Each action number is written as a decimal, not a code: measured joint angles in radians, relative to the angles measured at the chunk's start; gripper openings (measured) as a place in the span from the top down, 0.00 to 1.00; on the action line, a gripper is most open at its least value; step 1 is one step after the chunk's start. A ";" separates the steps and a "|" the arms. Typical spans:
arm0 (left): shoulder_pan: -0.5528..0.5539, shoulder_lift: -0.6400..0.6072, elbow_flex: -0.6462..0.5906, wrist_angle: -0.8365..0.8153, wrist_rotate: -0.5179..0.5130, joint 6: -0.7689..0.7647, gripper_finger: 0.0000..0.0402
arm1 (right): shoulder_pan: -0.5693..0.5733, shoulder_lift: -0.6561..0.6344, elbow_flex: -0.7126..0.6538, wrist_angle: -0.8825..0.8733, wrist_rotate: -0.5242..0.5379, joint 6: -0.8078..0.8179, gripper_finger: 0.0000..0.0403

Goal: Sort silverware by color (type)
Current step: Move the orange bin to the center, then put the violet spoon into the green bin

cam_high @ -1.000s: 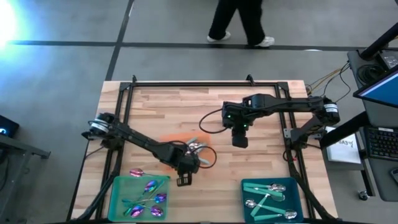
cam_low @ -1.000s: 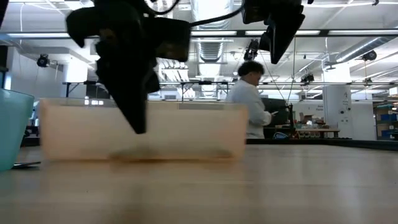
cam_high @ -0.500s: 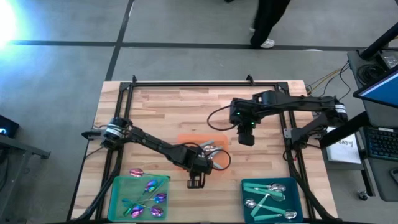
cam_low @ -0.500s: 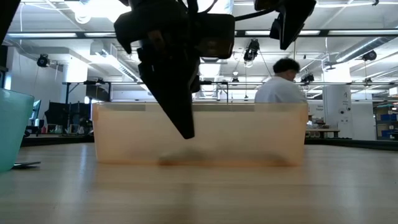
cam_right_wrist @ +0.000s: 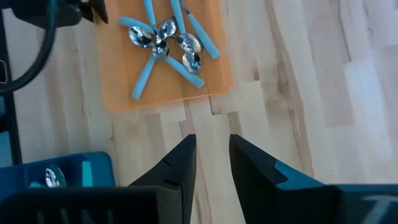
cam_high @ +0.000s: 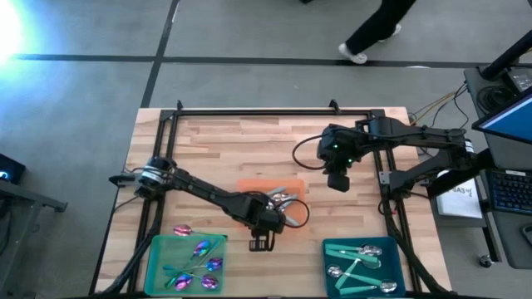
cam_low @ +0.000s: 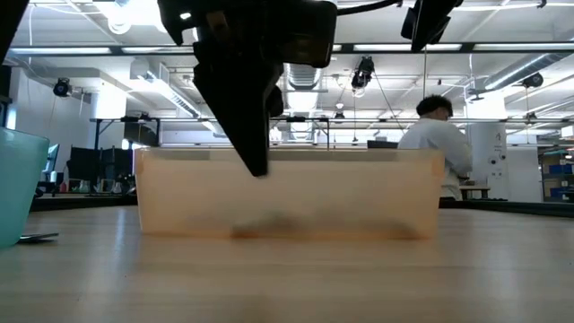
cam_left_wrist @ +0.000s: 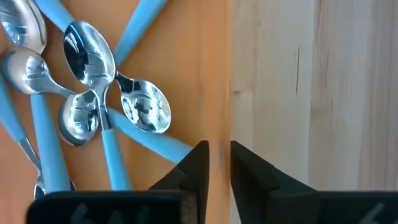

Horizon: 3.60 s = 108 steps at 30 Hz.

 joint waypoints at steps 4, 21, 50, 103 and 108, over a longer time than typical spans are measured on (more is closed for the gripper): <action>-0.003 0.000 0.006 -0.032 -0.002 0.001 0.84 | 0.000 0.001 0.000 0.000 0.017 0.001 0.79; -0.054 -0.127 0.006 -0.191 -0.109 0.018 0.78 | 0.000 0.001 0.000 -0.001 0.037 0.053 0.79; -0.202 -0.489 -0.431 -0.374 0.064 -0.463 0.78 | 0.000 0.002 -0.007 0.024 0.120 -0.020 0.79; -0.199 -0.682 -1.003 0.148 0.076 -0.534 0.78 | 0.000 0.002 -0.013 0.126 0.119 0.024 0.79; -0.187 -0.681 -1.003 0.143 -0.004 -0.575 0.78 | 0.000 0.002 -0.013 0.127 0.119 0.024 0.79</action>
